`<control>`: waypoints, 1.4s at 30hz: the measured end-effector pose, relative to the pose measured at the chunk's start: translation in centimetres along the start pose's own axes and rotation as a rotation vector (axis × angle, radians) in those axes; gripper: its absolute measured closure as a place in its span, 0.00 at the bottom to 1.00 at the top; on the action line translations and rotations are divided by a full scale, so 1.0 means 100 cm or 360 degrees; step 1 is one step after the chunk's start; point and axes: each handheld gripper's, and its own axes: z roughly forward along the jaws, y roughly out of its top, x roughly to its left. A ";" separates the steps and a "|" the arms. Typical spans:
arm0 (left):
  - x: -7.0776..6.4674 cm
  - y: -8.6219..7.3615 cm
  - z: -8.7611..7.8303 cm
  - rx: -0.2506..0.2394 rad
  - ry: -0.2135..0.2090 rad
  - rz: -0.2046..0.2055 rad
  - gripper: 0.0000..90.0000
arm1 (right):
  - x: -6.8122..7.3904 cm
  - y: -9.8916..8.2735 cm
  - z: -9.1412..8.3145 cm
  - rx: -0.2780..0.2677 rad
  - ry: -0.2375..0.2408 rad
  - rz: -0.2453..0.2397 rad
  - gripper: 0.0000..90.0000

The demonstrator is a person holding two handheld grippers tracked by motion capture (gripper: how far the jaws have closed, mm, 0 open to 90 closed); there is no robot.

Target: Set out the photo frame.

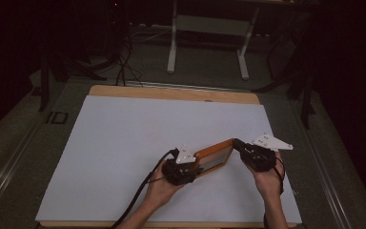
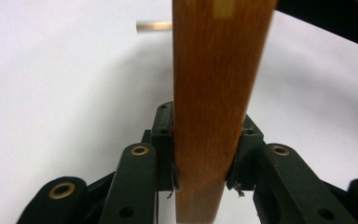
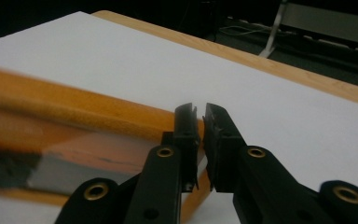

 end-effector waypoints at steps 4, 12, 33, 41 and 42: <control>0.011 0.020 -0.019 0.0030 -0.0054 0.0102 0.77 | 0.001 0.002 -0.001 -0.0004 0.0005 -0.0034 0.88; 0.030 0.043 -0.044 0.0004 -0.0135 0.0134 0.77 | 0.010 0.003 0.001 0.0026 0.0147 -0.0160 0.81; 0.026 0.048 -0.041 -0.0034 -0.0299 0.0337 0.76 | 0.033 0.008 0.027 0.0005 0.0689 -0.0297 0.32; 0.036 0.044 -0.043 -0.0089 -0.0352 0.0213 0.68 | 0.030 0.005 0.024 -0.0008 0.0753 -0.0356 0.60; 0.038 0.044 -0.043 -0.0102 -0.0344 0.0184 0.66 | 0.029 0.005 0.022 -0.0008 0.0763 -0.0369 0.64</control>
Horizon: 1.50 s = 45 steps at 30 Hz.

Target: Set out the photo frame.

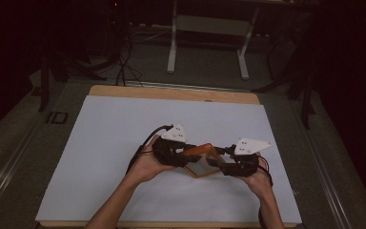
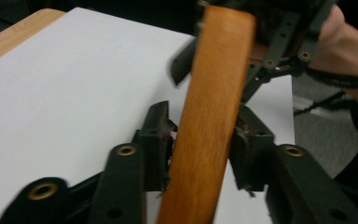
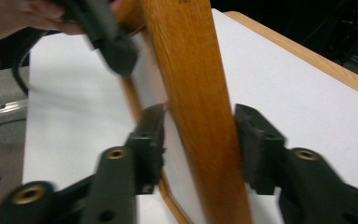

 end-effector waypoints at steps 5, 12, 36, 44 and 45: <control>0.007 -0.005 -0.007 -0.0088 0.0027 -0.0049 0.58 | 0.002 -0.001 -0.003 -0.0003 0.0006 -0.0049 0.73; 0.015 -0.011 -0.017 -0.0169 0.0032 -0.0116 0.51 | 0.002 -0.003 -0.006 0.0013 -0.0014 -0.0061 0.75; 0.018 -0.041 -0.006 -0.0236 0.0069 -0.0167 0.45 | -0.003 -0.013 -0.014 0.0001 -0.0045 -0.0001 0.76; 0.016 -0.044 -0.003 -0.0237 0.0113 -0.0153 0.54 | -0.004 -0.015 -0.016 0.0008 -0.0047 0.0013 0.76; 0.016 -0.045 -0.002 -0.0231 0.0123 -0.0153 0.55 | -0.004 -0.015 -0.016 0.0008 -0.0047 0.0015 0.76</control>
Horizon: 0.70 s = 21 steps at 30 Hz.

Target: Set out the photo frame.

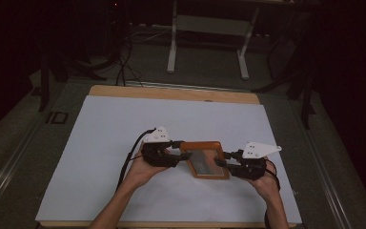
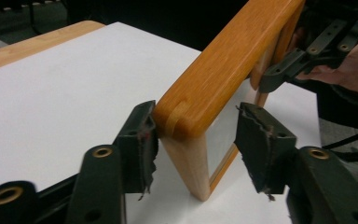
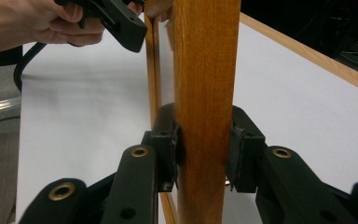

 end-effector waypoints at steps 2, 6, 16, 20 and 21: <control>0.000 -0.001 0.003 0.0020 0.0012 0.0010 0.57 | 0.000 -0.001 0.000 -0.0001 -0.0002 0.0004 0.76; -0.001 -0.008 0.014 0.0096 0.0017 0.0026 0.60 | -0.002 -0.002 -0.001 0.0000 -0.0009 0.0024 0.76; -0.004 -0.020 0.041 0.0163 -0.0013 0.0038 0.60 | -0.004 -0.005 -0.003 0.0009 -0.0011 0.0040 0.76; -0.006 -0.020 0.042 0.0156 0.0002 0.0056 0.60 | -0.005 -0.005 -0.004 0.0022 -0.0008 0.0049 0.76; -0.006 -0.020 0.042 0.0155 -0.0004 0.0053 0.61 | -0.005 -0.006 -0.005 0.0022 -0.0006 0.0054 0.76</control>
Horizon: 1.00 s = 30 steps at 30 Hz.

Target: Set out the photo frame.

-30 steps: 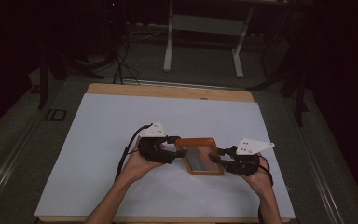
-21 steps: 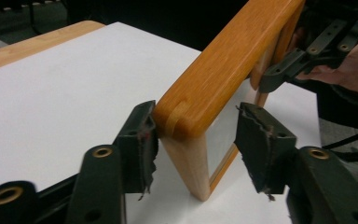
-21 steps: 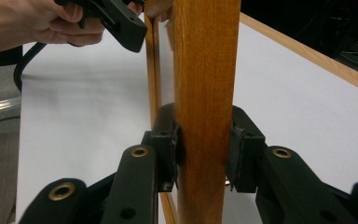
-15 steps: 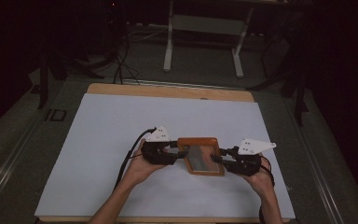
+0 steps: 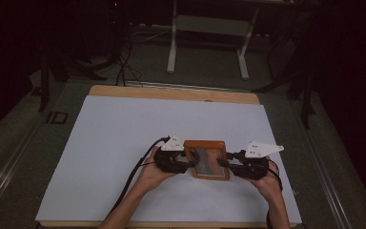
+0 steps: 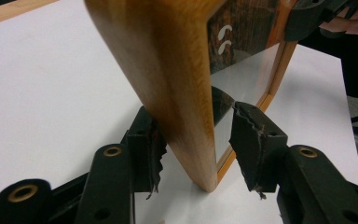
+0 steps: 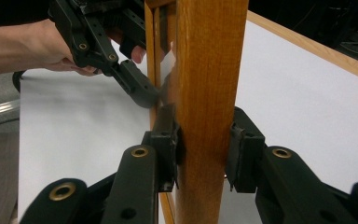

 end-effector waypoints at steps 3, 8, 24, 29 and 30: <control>0.000 0.000 -0.001 0.0004 -0.0021 -0.0006 0.63 | -0.001 -0.001 -0.001 0.0002 0.0017 0.0004 0.76; -0.002 0.001 -0.003 0.0000 -0.0024 -0.0005 0.65 | -0.002 -0.001 -0.001 0.0015 0.0024 0.0010 0.74; -0.002 0.005 -0.028 -0.0108 -0.0021 -0.0065 0.69 | 0.000 0.004 0.004 -0.0046 0.0047 0.0040 0.71; -0.001 0.004 -0.035 -0.0128 -0.0006 -0.0110 0.69 | 0.002 0.008 0.009 -0.0066 0.0042 0.0059 0.71; 0.000 0.003 -0.037 -0.0131 -0.0001 -0.0117 0.69 | 0.002 0.008 0.010 -0.0070 0.0043 0.0064 0.71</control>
